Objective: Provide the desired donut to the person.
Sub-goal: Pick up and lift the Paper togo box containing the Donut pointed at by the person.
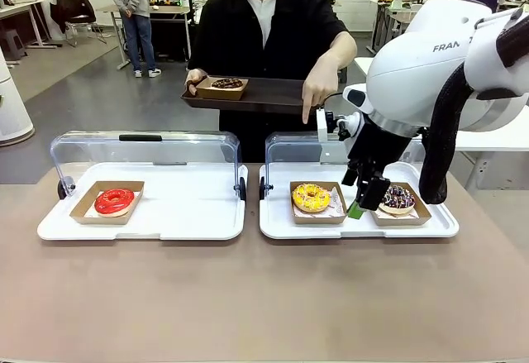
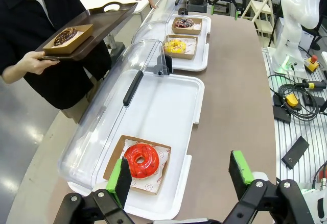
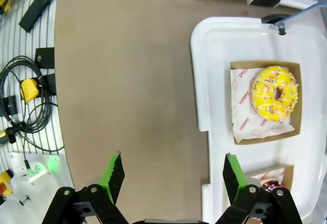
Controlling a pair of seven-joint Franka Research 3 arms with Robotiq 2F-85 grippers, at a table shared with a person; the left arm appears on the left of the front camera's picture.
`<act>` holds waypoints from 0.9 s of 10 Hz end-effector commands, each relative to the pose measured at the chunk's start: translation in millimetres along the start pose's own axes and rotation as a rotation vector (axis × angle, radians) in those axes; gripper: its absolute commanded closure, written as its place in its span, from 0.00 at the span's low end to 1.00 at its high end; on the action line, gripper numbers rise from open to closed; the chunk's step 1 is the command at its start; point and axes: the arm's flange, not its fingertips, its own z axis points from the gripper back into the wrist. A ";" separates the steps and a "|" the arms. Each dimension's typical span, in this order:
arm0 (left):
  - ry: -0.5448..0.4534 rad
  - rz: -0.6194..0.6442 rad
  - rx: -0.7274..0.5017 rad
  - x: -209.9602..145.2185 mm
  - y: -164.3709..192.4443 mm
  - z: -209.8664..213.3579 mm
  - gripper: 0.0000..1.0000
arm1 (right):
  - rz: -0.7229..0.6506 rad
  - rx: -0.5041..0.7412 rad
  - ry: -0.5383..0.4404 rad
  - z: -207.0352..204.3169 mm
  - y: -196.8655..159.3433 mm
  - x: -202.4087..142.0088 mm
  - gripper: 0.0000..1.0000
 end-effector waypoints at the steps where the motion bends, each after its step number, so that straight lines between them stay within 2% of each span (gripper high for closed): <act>1: -0.014 -0.008 0.009 -0.3 -0.6 -0.6 0.00 | 0.007 -0.014 0.055 -11.1 -3.8 3.7 0.00; 3: -0.014 -0.008 0.009 -0.3 -0.6 -0.6 0.00 | 0.017 -0.085 0.135 -34.5 -22.5 8.3 0.00; 9: -0.014 -0.008 0.009 -0.3 -0.6 -0.6 0.00 | 0.024 -0.028 0.120 -83.1 -70.1 -1.6 0.00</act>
